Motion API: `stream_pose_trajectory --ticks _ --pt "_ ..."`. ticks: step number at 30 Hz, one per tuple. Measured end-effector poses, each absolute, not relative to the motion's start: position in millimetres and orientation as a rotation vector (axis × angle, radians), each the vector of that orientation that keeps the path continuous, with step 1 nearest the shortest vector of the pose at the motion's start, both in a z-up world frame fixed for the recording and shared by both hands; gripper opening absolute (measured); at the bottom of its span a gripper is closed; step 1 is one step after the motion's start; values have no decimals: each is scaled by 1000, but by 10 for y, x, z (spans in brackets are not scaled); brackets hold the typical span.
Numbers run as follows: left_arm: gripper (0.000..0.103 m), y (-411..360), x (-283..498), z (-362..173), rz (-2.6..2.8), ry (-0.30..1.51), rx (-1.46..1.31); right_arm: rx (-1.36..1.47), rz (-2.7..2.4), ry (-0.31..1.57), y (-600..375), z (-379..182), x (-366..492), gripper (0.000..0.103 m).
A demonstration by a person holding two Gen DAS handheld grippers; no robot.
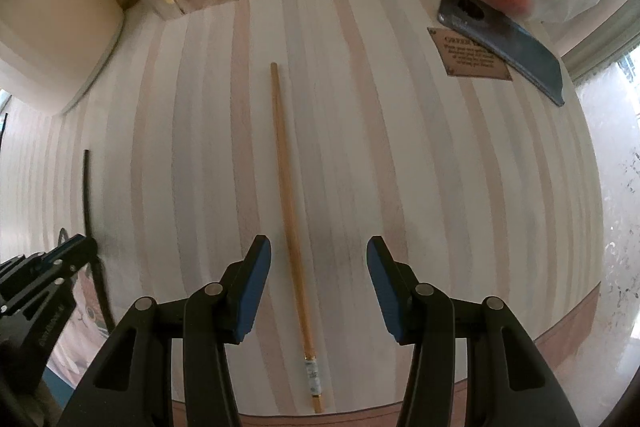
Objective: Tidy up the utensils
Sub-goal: 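Grasp the last dark chopstick with the left tool while the right tool grasps a light one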
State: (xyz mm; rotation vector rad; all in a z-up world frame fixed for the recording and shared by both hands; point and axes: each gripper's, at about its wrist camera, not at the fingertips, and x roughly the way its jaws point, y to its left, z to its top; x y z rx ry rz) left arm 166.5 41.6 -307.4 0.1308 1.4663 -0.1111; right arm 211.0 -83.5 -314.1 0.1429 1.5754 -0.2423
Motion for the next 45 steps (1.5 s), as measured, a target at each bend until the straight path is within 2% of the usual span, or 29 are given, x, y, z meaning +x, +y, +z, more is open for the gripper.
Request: stream_pose_trajectory --ticks 3,5,7,20,30,37,43,45 --pt "4 596 1673 -3086 -97 1470 129 154 -250 1592 -840 -3230 2153 39" --pt "3 701 1664 -3081 -88 1474 125 151 -262 1583 -837 -3234 2152 20" --pt "3 851 1636 -3053 -71 1476 117 168 -264 1580 -839 -3246 2140 8" --pt "3 1767 1448 -2889 11 1499 -14 295 -63 1608 -254 -3134 2116 7" --pt "3 2059 1584 -3149 -17 1559 -60 164 -6 1692 261 -3363 2080 8" --pt "13 2019 1613 -3226 -93 1609 -101 110 -4 1731 480 -3383 2269 18" --pt "13 2096 1411 -3264 -97 1611 -112 115 -10 1737 555 -3403 2392 22" --pt "8 2086 1389 -3262 -70 1589 -101 116 -12 1737 527 -3456 2462 22"
